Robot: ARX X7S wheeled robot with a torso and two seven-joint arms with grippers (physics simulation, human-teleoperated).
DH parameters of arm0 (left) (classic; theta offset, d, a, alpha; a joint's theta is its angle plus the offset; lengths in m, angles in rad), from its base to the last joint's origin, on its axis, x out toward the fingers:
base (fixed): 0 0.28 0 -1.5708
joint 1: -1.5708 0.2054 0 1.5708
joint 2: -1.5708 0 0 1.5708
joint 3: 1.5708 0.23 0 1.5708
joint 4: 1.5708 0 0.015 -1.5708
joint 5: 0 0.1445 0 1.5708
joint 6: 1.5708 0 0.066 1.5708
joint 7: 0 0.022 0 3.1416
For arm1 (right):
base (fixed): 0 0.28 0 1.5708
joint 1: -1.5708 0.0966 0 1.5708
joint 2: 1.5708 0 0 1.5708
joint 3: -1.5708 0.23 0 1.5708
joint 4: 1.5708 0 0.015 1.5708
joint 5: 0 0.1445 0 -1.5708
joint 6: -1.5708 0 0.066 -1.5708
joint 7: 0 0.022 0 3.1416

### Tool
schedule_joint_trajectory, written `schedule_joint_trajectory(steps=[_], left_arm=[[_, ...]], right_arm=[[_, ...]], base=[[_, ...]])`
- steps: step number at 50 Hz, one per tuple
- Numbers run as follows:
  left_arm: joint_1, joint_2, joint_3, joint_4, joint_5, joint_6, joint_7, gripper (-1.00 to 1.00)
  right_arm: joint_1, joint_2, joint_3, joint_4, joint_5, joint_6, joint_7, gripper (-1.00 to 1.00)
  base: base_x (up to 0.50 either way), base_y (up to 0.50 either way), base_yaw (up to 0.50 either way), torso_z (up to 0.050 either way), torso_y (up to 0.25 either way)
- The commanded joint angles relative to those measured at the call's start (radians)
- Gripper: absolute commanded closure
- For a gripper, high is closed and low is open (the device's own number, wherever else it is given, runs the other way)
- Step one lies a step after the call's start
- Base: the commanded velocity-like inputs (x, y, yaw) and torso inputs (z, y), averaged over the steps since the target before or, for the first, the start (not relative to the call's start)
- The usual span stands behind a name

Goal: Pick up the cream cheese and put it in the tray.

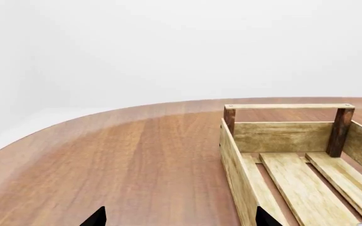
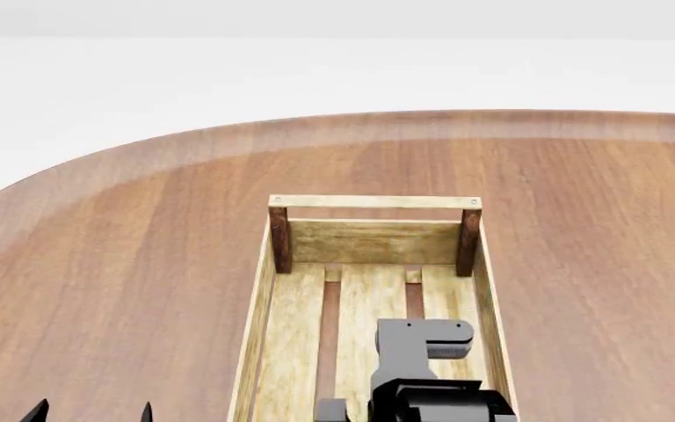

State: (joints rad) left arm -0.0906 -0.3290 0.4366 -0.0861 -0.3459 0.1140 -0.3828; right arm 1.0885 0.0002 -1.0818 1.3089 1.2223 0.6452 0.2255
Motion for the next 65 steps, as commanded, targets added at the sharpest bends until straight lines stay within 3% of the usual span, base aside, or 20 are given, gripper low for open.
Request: schedule_joint_trajectory(steps=[1, 2, 4, 7, 34, 58, 65], left_arm=[[-0.001, -0.001, 0.002, -0.001, -0.001, 0.002, -0.001, -1.0], [-0.001, -0.001, 0.002, -0.001, -0.001, 0.002, -0.002, -1.0], [0.0, -0.001, 0.003, 0.0, -0.001, 0.002, -0.003, -1.0], [-0.001, -0.002, 0.003, 0.0, 0.0, 0.002, -0.003, -1.0], [0.018, -0.035, 0.002, 0.092, 0.017, -0.007, -0.035, -1.0], [0.063, -0.108, -0.02, 0.345, -0.068, -0.135, -0.084, -1.0], [0.071, -0.132, -0.032, 0.422, -0.09, -0.167, -0.103, -1.0]], right_arm=[[0.0, 0.0, 0.0, 0.0, -0.001, 0.0, 0.0, -1.0], [0.014, 0.0, -0.15, 0.0, 0.149, -0.086, -0.029, -1.0], [0.017, 0.0, -0.45, 0.0, 0.449, -0.099, -0.035, -1.0], [0.02, 0.0, -0.551, -0.001, 0.513, -0.12, -0.038, -1.0], [-0.025, 0.0, -0.531, -0.007, 0.417, -0.413, -0.008, -1.0], [-0.126, 0.001, -0.499, -0.036, 0.298, -0.751, 0.044, -1.0], [-0.157, 0.098, -0.513, -0.24, 0.257, -0.839, 0.174, -1.0]], base=[[0.0, 0.0, 0.0, 0.0, 0.0], [0.0, 0.0, 0.0, 0.0, 0.0], [0.0, 0.0, 0.0, 0.0, 0.0], [0.0, 0.0, 0.0, 0.0, 0.0], [0.0, 0.0, 0.0, 0.0, 0.0], [0.0, 0.0, 0.0, 0.0, 0.0], [0.0, 0.0, 0.0, 0.0, 0.0]])
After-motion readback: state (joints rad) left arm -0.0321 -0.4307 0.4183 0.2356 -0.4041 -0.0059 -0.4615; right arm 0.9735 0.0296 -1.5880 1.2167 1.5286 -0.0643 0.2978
